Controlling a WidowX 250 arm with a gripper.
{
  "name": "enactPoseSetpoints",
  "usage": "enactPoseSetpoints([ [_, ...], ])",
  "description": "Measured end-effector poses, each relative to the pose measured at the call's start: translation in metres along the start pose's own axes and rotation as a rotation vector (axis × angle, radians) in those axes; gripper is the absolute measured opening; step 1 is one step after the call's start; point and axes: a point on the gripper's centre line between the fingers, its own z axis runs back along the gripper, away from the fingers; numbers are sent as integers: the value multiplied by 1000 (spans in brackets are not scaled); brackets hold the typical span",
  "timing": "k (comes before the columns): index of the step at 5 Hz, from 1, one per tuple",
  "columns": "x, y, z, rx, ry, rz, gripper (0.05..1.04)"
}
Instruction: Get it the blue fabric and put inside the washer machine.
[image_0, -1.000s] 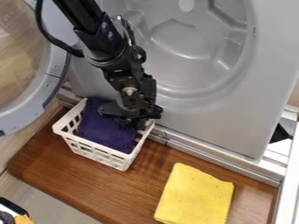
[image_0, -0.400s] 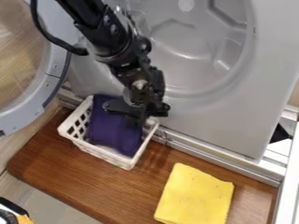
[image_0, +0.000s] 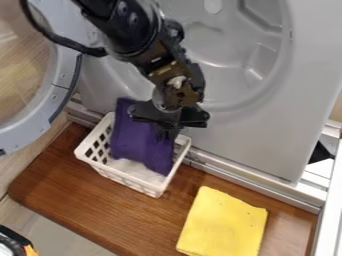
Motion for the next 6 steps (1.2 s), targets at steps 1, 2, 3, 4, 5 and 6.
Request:
enactPoseSetpoints([
  [1,2,-11,21,-29,-14,-69,70],
  [2,1,-23,46,-60,-29,-181,70],
  [3,8,-26,62,-86,-73,-239,70],
  [4,21,-32,70,-93,-121,-309,70],
  [5,40,-42,68,-110,-148,-389,70],
  [6,61,-44,55,-131,-160,-403,70],
])
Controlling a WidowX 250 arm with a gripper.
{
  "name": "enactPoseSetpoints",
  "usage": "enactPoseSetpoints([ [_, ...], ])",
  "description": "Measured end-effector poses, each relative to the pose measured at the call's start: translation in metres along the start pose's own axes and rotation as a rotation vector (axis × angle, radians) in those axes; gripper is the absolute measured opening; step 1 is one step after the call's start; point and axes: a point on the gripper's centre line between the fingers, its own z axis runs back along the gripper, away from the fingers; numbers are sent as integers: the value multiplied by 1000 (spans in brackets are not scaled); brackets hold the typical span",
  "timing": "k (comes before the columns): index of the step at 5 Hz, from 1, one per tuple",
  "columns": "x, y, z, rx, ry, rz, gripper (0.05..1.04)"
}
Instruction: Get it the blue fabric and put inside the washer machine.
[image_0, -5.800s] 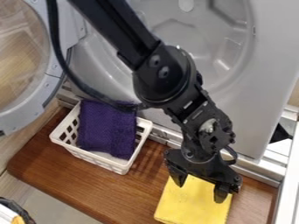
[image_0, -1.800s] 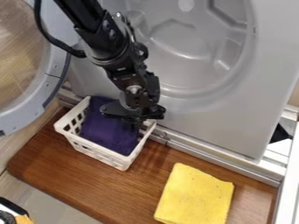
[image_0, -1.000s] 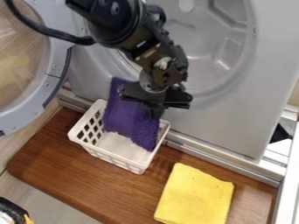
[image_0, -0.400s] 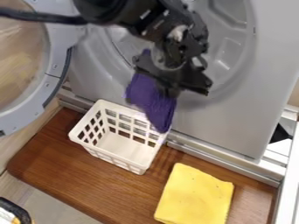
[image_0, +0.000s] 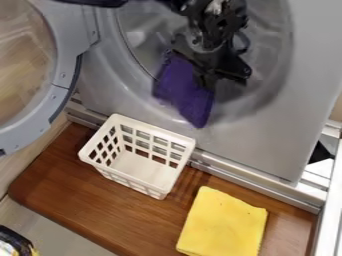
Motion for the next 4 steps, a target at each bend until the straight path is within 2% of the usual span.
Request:
enactPoseSetpoints([
  [2,21,3,-20,-20,-2,-57,70],
  [3,22,7,-28,-32,9,-59,96],
  [4,18,7,-32,-42,25,-41,269],
])
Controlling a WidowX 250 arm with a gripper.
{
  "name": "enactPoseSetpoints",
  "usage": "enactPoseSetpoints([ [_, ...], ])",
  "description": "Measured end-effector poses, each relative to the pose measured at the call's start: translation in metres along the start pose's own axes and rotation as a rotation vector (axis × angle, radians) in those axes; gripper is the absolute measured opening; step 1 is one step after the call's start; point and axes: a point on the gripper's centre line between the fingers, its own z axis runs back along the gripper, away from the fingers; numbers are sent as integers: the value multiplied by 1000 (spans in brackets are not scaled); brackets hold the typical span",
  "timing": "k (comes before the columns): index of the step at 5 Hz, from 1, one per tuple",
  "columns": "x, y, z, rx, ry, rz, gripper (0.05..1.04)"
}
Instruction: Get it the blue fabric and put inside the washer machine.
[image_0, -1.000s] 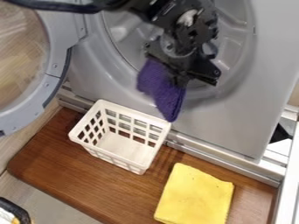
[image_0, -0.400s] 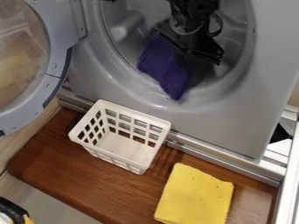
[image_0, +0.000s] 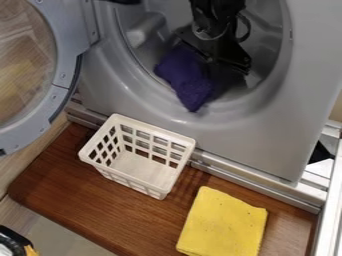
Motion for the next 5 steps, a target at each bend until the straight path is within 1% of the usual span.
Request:
enactPoseSetpoints([
  [1,0,1,0,5,1,15,554],
  [2,0,1,-1,10,-1,26,866],
  [3,-7,-3,-2,3,10,33,1007],
  [4,-6,-8,8,-15,-11,52,1002],
  [5,-9,-13,21,-55,-3,98,1000],
])
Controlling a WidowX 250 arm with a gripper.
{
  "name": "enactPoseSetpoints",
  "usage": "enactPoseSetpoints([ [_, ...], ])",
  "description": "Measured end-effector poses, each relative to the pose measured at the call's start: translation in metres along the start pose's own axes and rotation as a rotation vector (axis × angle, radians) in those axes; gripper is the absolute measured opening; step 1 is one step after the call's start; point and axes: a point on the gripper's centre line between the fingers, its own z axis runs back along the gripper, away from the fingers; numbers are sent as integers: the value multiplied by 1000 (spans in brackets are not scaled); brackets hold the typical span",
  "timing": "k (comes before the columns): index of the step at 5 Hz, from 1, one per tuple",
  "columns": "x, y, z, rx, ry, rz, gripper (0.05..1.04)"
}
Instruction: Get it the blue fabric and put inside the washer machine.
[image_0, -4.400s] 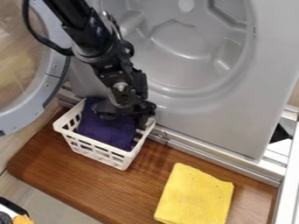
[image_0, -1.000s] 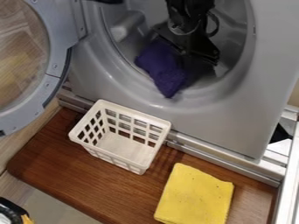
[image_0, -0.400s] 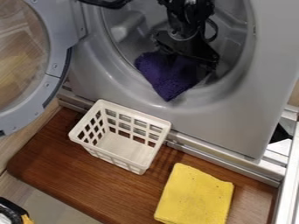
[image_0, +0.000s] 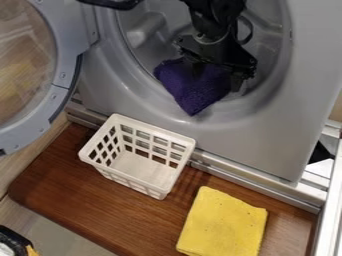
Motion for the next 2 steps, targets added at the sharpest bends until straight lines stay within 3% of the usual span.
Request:
enactPoseSetpoints([
  [1,-13,-4,19,15,9,83,1000],
  [2,-41,-11,45,103,87,187,1000],
])
